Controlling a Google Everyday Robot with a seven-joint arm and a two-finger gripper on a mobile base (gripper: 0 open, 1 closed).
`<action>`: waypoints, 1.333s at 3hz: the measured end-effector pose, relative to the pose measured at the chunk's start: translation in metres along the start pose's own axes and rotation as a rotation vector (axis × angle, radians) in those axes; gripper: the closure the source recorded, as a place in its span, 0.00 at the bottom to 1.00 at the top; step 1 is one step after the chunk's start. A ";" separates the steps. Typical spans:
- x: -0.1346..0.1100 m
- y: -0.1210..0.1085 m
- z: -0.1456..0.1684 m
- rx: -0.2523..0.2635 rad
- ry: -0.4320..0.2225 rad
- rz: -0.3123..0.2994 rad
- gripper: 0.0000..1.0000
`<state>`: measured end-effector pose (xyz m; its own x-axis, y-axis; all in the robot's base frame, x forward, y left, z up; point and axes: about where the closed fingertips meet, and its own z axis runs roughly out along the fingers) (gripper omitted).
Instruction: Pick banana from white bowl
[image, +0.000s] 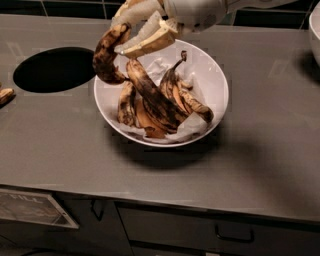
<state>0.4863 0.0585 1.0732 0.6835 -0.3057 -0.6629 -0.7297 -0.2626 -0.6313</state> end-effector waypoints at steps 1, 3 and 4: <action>-0.009 0.002 -0.018 0.076 -0.055 -0.033 1.00; -0.015 0.011 -0.063 0.229 -0.089 -0.060 1.00; -0.015 0.011 -0.063 0.229 -0.089 -0.060 1.00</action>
Offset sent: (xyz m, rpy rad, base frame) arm -0.0182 -0.0777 0.0310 0.2680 -0.1152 -0.1050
